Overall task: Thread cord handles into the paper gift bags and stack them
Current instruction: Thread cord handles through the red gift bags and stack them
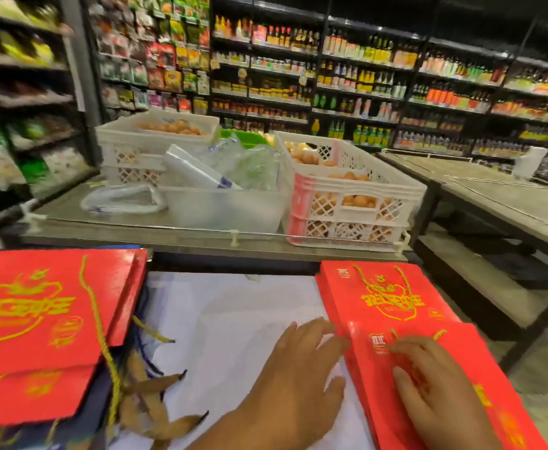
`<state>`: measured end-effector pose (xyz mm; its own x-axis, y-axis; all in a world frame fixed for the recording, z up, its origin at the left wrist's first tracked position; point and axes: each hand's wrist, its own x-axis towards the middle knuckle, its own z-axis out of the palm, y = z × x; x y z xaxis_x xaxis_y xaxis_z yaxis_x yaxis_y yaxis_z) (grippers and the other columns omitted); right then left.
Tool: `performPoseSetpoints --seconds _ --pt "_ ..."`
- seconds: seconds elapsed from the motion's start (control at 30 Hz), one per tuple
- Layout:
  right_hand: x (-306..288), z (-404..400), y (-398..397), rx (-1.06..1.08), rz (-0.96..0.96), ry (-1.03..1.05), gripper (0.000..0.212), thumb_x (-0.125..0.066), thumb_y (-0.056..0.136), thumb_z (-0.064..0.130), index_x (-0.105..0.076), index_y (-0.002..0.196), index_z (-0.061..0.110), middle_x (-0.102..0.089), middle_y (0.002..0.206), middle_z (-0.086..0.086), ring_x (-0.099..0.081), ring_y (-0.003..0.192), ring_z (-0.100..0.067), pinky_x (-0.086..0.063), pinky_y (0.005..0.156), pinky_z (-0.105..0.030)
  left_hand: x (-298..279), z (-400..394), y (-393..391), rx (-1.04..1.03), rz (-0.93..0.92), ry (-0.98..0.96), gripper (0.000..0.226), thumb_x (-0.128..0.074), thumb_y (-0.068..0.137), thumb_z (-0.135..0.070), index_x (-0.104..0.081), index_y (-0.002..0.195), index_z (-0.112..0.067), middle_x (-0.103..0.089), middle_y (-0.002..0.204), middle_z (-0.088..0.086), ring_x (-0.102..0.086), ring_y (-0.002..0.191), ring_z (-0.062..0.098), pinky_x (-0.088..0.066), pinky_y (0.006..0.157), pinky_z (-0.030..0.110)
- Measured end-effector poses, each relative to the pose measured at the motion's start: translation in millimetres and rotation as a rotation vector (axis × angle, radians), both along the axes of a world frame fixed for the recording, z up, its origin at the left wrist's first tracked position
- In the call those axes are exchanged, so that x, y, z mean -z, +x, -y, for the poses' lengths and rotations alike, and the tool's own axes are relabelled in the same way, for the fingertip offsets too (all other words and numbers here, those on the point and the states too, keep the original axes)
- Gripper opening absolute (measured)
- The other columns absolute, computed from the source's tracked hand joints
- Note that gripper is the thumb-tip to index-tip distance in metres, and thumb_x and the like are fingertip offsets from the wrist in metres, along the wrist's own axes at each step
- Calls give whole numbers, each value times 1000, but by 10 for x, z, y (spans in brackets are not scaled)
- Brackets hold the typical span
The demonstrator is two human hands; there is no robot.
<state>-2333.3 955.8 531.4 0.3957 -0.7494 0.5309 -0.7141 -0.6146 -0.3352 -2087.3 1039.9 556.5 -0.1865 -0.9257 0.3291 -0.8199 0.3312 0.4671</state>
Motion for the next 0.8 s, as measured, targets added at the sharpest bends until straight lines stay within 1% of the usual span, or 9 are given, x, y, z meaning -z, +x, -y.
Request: performPoseSetpoints --seconds 0.1,0.2,0.3,0.4,0.5,0.57,0.63,0.7,0.8 --pt "-146 -106 613 -158 42 14 26 -57 86 38 -71 106 30 -58 118 22 -61 110 -6 -33 102 -8 -134 -298 627 -99 -52 -56 45 -48 103 -47 -46 147 -38 -40 150 -22 -35 140 -1 -24 122 24" --pt "-236 -277 1306 -310 114 102 21 -67 85 29 -70 104 37 -62 116 20 -63 107 -1 -42 99 -18 -293 -683 1289 -239 -109 -135 38 -47 100 -51 -58 132 -34 -55 129 -21 -48 123 -3 -38 103 17" --pt "-288 -470 1983 -435 144 283 22 -74 89 23 -70 105 38 -63 116 15 -66 102 -7 -45 87 -11 -392 -1101 1932 -484 -138 -267 29 -54 97 -45 -67 117 -28 -64 111 -16 -57 105 2 -43 89 20" --pt "-341 -651 2586 -485 172 570 16 -75 93 24 -71 104 35 -65 115 18 -65 102 -4 -48 85 -15 -366 -1495 2543 -781 -102 -334 21 -62 94 -35 -69 110 -24 -66 108 -10 -60 105 11 -40 89 24" --pt "-395 -757 3089 -486 218 719 10 -75 93 25 -71 100 31 -71 107 12 -68 89 -1 -49 77 -15 -249 -1820 3043 -1082 -83 -186 30 -65 93 -34 -65 121 -23 -63 121 0 -59 113 24 -45 95 38" --pt "-430 -822 3354 -472 262 775 12 -74 93 27 -69 103 29 -71 104 7 -69 82 -2 -51 75 -20 -202 -1954 3239 -1160 -59 -6 44 -67 93 -33 -59 135 -19 -59 133 9 -57 122 33 -47 100 44" --pt "-447 -878 3544 -444 285 823 17 -75 92 29 -65 105 27 -71 102 1 -70 81 -10 -51 72 -25 -193 -2005 3330 -1158 -45 126 51 -66 94 -33 -54 142 -18 -60 136 12 -57 125 34 -46 101 42" --pt "-451 -936 3670 -419 281 838 22 -78 91 32 -63 105 27 -69 99 -1 -69 81 -14 -49 68 -26 -201 -2015 3353 -1140 -23 156 50 -65 95 -36 -54 141 -20 -64 132 11 -59 122 33 -48 97 40" --pt "-421 -989 3760 -402 250 792 26 -80 88 34 -61 103 30 -69 94 -6 -65 74 -11 -44 62 -24 -210 -2011 3402 -1183 -55 104 49 -66 93 -38 -56 138 -22 -63 129 10 -61 118 34 -49 96 41"
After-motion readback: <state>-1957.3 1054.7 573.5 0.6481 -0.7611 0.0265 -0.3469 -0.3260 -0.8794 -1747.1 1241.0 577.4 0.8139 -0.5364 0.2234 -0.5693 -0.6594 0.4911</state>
